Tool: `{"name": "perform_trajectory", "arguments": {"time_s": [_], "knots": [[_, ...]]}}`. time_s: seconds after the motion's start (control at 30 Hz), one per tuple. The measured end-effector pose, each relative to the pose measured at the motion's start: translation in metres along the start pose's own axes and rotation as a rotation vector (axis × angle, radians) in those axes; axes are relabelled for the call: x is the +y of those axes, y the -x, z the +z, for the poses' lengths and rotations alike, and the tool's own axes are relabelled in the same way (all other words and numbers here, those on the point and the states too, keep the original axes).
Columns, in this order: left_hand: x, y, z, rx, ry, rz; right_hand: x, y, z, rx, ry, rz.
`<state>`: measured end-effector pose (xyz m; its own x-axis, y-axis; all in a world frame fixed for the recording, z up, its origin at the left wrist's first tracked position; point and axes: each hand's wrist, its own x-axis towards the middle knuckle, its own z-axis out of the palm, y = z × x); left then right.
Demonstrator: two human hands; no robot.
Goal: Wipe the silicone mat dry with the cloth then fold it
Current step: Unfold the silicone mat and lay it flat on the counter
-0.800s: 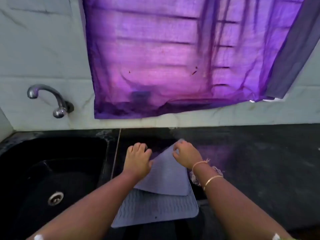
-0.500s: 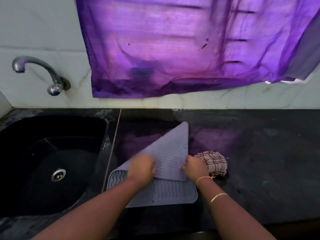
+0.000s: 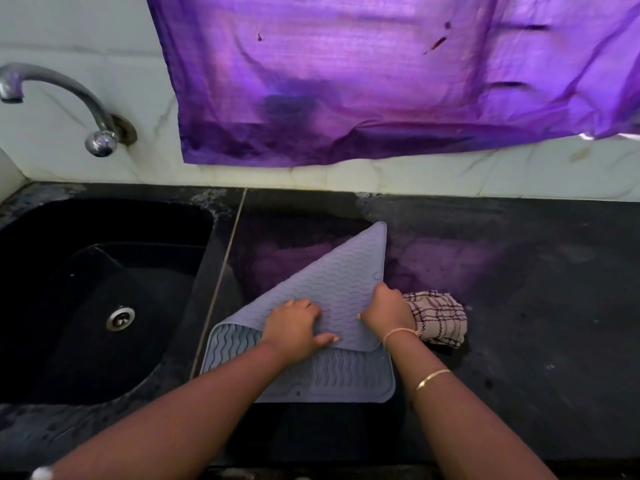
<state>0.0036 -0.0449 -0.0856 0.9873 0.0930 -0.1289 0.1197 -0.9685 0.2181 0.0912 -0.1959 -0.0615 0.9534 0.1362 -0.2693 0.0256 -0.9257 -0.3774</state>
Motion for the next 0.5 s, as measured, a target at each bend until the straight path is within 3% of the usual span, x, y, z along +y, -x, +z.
{"name": "perform_trajectory", "arguments": {"time_s": [0.13,0.27,0.4,0.5], "knots": [[0.004,-0.003,-0.001,-0.015,-0.107,0.011,-0.006,-0.016,-0.004,0.036,-0.214,-0.004],[0.004,-0.003,0.002,0.073,-0.208,0.014,-0.025,-0.038,-0.023,-0.055,-0.762,0.067],[-0.008,-0.003,0.003,0.225,-0.105,-0.001,-0.053,-0.055,-0.051,-0.216,-1.038,0.032],[-0.021,-0.008,-0.013,0.347,0.020,-0.096,-0.078,-0.064,-0.065,-0.294,-1.103,-0.016]]}}
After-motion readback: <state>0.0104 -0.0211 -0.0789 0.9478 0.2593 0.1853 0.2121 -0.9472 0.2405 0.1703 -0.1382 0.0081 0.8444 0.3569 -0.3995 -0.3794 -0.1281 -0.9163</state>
